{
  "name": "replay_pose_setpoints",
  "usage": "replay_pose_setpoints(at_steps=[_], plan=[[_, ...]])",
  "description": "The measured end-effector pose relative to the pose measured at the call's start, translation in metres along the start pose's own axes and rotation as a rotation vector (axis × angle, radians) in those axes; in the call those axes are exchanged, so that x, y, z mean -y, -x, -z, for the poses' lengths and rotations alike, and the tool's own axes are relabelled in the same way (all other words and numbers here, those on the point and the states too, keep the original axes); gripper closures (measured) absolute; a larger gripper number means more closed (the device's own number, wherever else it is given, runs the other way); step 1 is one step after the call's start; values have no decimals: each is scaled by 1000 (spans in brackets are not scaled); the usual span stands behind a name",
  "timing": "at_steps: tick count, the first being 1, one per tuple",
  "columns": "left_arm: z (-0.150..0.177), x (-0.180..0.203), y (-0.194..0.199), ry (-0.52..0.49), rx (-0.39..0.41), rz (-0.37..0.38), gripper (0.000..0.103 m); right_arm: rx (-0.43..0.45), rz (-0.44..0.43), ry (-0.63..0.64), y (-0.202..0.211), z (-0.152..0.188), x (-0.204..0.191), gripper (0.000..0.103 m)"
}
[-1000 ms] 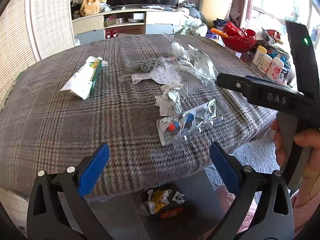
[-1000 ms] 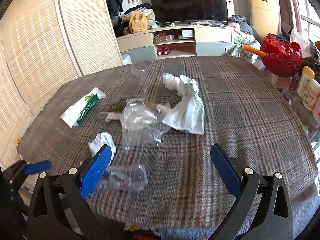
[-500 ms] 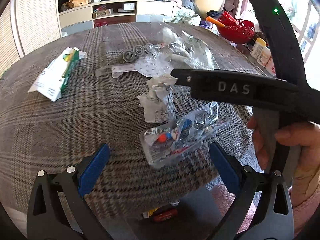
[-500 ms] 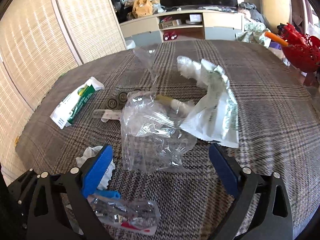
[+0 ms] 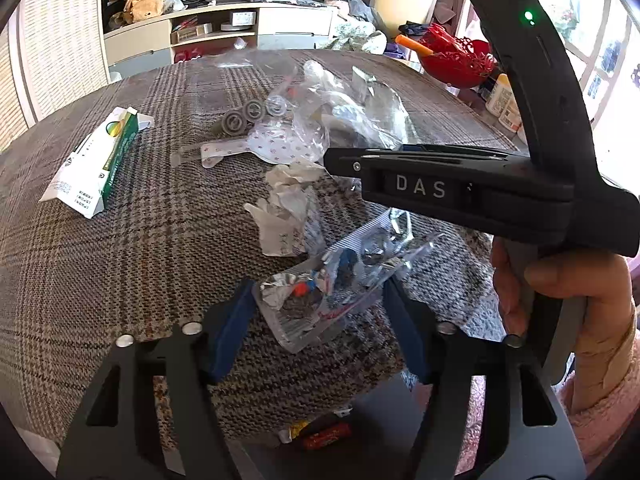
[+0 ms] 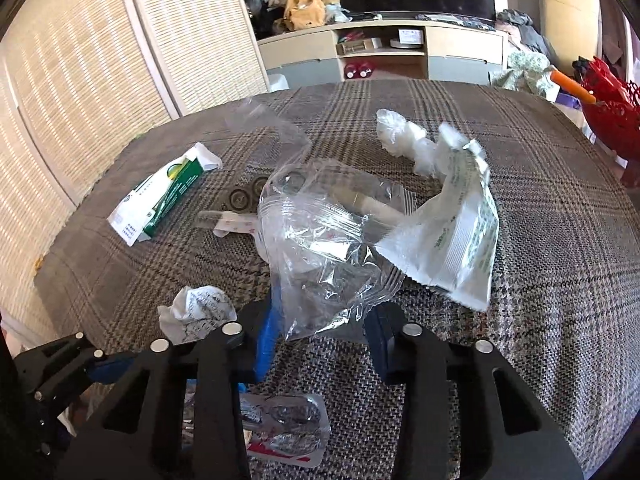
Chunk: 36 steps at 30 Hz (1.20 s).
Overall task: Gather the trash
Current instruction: 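Grasp the silver blister pack with the left tool while the right tool grasps a clear bag, then drop the blister pack and clear bag into the grey bin, opening both tools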
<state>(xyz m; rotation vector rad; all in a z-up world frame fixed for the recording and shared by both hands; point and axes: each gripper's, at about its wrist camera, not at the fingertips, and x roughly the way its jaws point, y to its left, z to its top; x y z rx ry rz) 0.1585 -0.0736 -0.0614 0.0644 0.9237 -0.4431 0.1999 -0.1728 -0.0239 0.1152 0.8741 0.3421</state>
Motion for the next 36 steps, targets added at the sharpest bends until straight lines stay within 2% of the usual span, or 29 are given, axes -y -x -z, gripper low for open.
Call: replay_pose_setpoints(at_steps=[8, 15, 23, 30, 36], plan=[[12, 14, 7, -17, -6, 14, 46, 36, 27, 10, 22, 3, 5, 78], [23, 23, 13, -25, 4, 9, 47, 72, 6, 24, 46, 8, 0, 80], [29, 27, 52, 9, 93, -18, 47, 138, -2, 33, 94, 15, -5, 80], [54, 45, 87, 15, 137, -46, 47, 191, -7, 60, 143, 43, -23, 80], [82, 54, 108, 27, 137, -71, 47, 195, -25, 63, 166, 75, -29, 80]])
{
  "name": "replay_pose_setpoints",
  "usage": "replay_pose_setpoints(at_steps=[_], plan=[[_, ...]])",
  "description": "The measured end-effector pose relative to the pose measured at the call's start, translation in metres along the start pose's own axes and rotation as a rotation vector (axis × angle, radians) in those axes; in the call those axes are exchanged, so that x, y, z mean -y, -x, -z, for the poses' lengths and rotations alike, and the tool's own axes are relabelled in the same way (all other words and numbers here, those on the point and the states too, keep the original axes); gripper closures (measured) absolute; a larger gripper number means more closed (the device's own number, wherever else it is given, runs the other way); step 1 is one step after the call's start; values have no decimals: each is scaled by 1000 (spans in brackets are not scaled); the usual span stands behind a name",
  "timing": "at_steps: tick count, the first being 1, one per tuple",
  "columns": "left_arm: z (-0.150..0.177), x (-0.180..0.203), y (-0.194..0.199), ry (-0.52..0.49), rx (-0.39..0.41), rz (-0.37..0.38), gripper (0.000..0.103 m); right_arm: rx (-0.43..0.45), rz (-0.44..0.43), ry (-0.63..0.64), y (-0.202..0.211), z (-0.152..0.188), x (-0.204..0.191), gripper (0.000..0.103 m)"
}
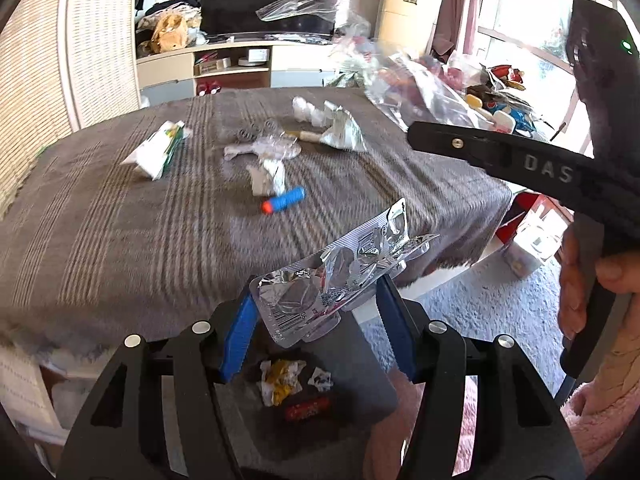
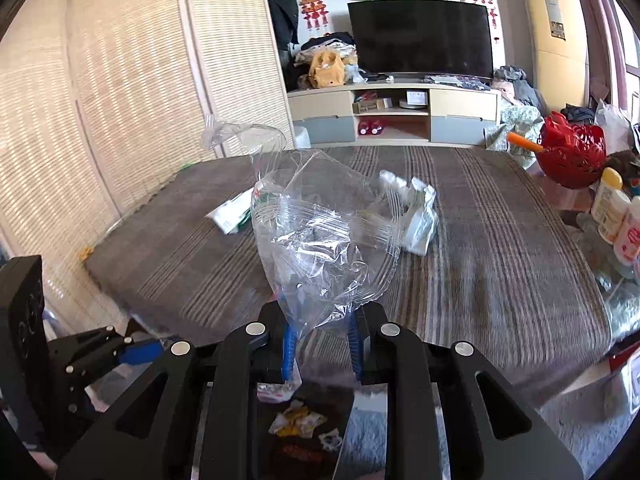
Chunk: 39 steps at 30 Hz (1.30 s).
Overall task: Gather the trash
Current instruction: 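Drop the blister pack and clear bag into the grey bin, opening both tools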
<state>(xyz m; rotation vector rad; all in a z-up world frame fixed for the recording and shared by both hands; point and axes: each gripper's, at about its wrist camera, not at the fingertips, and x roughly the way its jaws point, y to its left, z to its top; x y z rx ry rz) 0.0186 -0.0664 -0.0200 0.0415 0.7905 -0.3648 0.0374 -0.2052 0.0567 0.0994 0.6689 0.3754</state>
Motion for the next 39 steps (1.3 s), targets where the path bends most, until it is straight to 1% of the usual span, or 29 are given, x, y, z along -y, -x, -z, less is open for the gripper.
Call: replay_pose_setpoints(at_steps=[3, 9, 12, 18, 23, 26, 30, 33, 37, 39], plan=[[14, 0, 7, 17, -15, -11, 47, -9, -16, -9, 9, 16, -5, 80], [46, 1, 7, 57, -63, -20, 47, -75, -32, -4, 9, 51, -14, 80], [62, 1, -3, 79, -109, -6, 47, -121, -34, -15, 3, 68, -13, 80], [86, -1, -31, 100, -190, -32, 47, -213, -51, -43, -12, 106, -14, 80], [107, -3, -61, 110, -272, -30, 47, -307, -70, -84, -35, 136, -10, 80], [120, -9, -78, 109, -318, -35, 47, -351, -76, -94, -47, 148, -12, 80], [128, -12, -94, 87, -350, -30, 47, -402, -70, -108, -66, 159, -10, 80], [131, -18, -104, 104, -374, -16, 47, -445, -67, -114, -82, 168, -11, 80], [136, -25, -110, 125, -396, -7, 47, -476, -66, -130, -93, 170, -7, 80], [138, -28, -112, 133, -407, -3, 47, -482, -76, -150, -97, 169, -6, 78]])
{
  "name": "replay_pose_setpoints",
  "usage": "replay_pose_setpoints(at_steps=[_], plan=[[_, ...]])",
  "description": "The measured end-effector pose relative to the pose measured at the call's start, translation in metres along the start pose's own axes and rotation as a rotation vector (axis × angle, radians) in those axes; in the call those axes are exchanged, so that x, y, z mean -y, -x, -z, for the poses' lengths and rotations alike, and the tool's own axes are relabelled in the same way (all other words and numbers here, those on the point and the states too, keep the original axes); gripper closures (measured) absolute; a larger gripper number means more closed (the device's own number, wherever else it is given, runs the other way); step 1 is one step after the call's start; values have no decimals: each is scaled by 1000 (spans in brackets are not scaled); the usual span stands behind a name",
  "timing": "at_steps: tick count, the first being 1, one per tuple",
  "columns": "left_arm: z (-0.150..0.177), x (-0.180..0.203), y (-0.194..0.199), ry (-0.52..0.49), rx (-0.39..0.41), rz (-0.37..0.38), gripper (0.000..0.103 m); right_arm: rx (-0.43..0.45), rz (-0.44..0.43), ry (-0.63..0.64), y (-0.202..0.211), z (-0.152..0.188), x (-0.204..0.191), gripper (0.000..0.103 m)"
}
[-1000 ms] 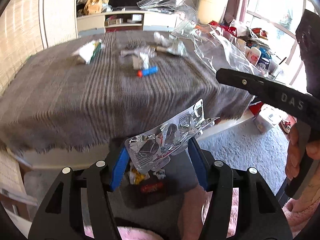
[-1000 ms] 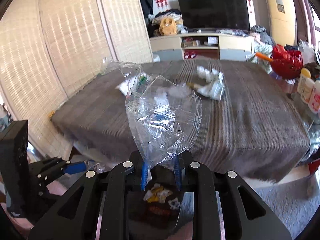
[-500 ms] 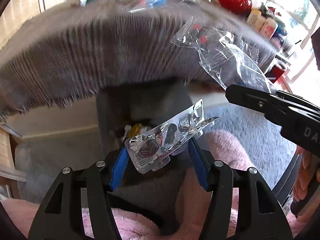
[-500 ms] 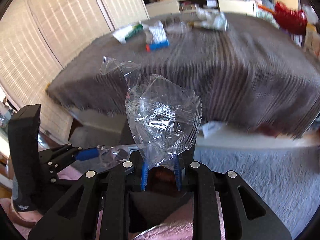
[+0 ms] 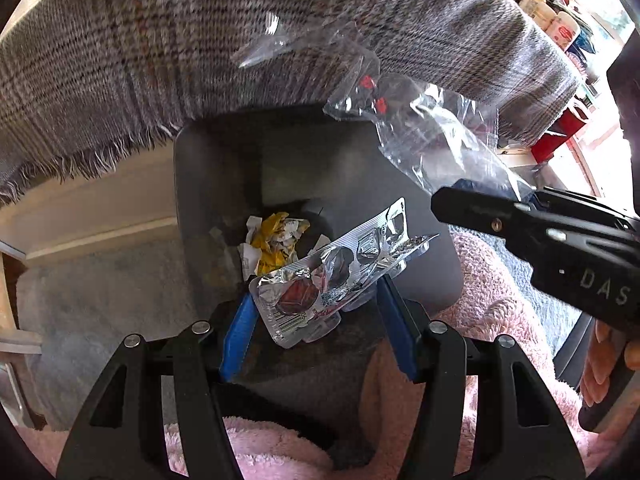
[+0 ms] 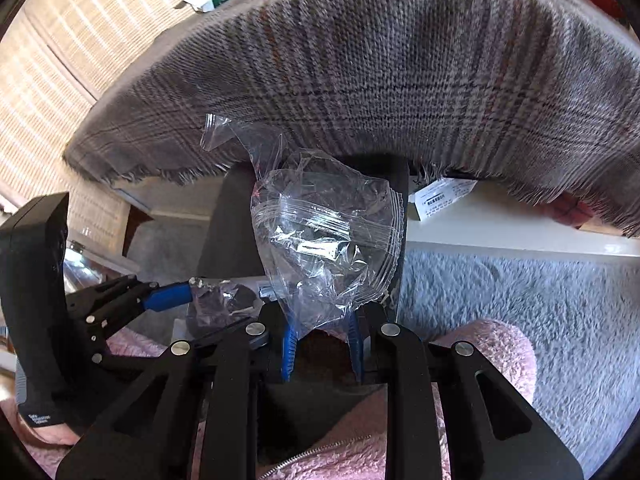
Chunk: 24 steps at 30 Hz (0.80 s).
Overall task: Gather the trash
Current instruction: 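Drop the blister pack and clear bag into the grey bin, opening both tools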
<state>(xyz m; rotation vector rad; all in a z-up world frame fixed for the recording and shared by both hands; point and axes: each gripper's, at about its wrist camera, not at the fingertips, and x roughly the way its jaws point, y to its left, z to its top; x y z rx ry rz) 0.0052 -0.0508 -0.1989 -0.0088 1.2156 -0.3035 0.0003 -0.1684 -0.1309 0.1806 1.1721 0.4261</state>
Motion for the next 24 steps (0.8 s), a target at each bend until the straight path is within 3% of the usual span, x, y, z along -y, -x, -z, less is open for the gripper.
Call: replay_pose_setpoints(at_steps=[5, 8, 13, 15, 24], plan=[[-1, -4, -3, 20, -10, 13, 46, -13, -7, -1, -6, -9, -6, 76], [-2, -9, -2, 44, -10, 7, 45, -14, 4, -4, -8, -13, -7, 62], [-2, -18, 5, 77, 12, -7, 30, -4, 30, -12, -6, -18, -5, 53], [-4, -22, 11, 94, 21, -11, 15, 8, 43, -17, -2, -20, -2, 36], [-4, -24, 32, 114, 41, -18, 8, 61, 77, -24, 21, -23, 5, 15]])
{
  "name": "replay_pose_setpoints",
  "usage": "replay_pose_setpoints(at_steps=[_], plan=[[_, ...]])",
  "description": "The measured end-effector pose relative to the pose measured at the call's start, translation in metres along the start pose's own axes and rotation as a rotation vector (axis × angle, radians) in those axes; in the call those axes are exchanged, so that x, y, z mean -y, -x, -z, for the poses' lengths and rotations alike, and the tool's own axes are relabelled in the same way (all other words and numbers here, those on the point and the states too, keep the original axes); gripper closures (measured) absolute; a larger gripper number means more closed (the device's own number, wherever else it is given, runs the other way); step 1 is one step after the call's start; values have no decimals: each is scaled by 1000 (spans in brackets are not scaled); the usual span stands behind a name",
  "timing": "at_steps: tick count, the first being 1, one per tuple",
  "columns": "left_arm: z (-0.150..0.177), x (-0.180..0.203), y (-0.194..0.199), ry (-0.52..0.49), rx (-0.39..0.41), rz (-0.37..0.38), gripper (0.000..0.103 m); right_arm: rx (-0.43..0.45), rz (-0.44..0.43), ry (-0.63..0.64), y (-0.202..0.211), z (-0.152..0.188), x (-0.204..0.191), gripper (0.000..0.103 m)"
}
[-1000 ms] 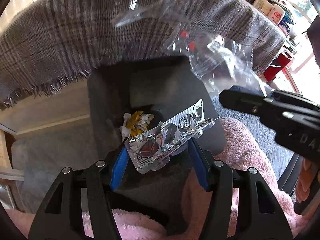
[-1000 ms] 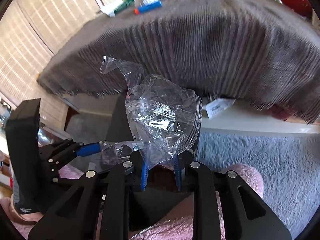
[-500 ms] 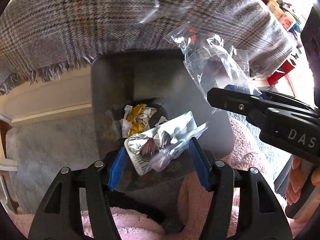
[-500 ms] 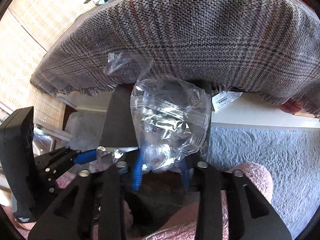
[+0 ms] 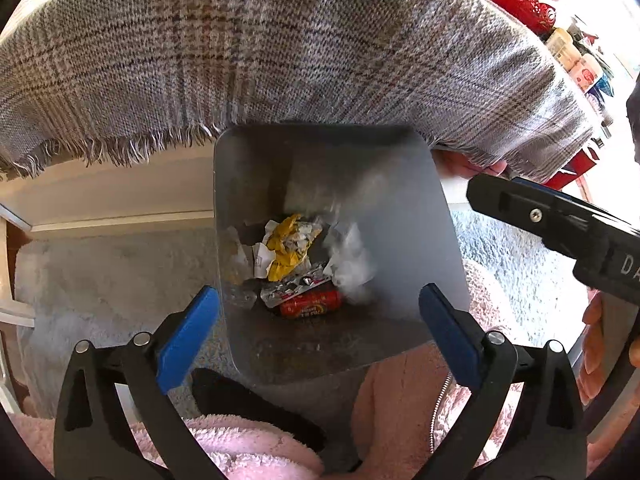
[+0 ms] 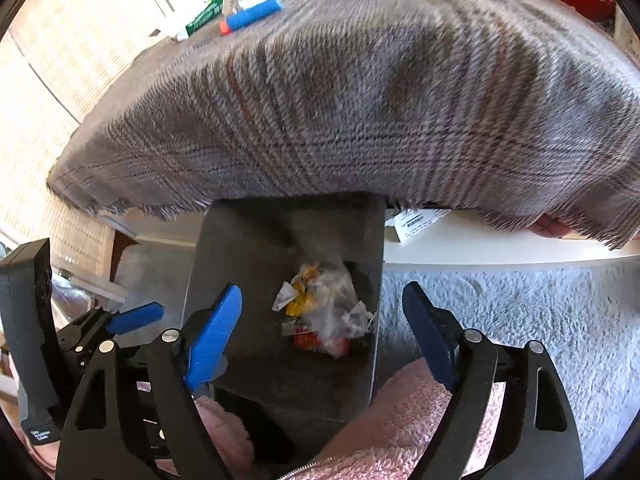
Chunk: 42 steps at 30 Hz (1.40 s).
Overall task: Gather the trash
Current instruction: 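Drop the blister pack and clear bag into the grey bin, opening both tools, then grasp the blue foam dart with the left tool while the right tool grasps crumpled white paper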
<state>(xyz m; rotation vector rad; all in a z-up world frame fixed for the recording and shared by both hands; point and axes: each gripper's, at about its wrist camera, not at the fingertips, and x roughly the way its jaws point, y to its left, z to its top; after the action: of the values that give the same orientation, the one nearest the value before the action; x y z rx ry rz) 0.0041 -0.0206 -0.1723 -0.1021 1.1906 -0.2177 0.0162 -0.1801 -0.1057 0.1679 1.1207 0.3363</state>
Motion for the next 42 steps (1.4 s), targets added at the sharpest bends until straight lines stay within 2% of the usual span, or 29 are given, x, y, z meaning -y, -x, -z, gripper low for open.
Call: replay_pose_setpoints(at_steps=[2, 3, 15, 22, 30, 35, 42], plan=[[-2, 3, 10, -8, 14, -7, 8, 19, 14, 3, 5, -1, -1, 6], [-4, 3, 17, -15, 28, -13, 8, 34, 24, 7, 10, -3, -1, 4], [-44, 12, 78, -66, 181, -43, 8, 186, 60, 1, 65, -33, 15, 4], [-68, 17, 92, -90, 241, -54, 8, 270, 76, 30, 89, -60, 11, 4], [-100, 16, 102, -96, 284, -62, 8, 309, 63, 55, 94, -89, 1, 3], [-115, 9, 95, -86, 283, -33, 8, 330, 9, 44, 86, -115, -8, 4], [-130, 7, 84, -133, 268, -44, 8, 303, -61, 74, 58, -150, -34, 4]])
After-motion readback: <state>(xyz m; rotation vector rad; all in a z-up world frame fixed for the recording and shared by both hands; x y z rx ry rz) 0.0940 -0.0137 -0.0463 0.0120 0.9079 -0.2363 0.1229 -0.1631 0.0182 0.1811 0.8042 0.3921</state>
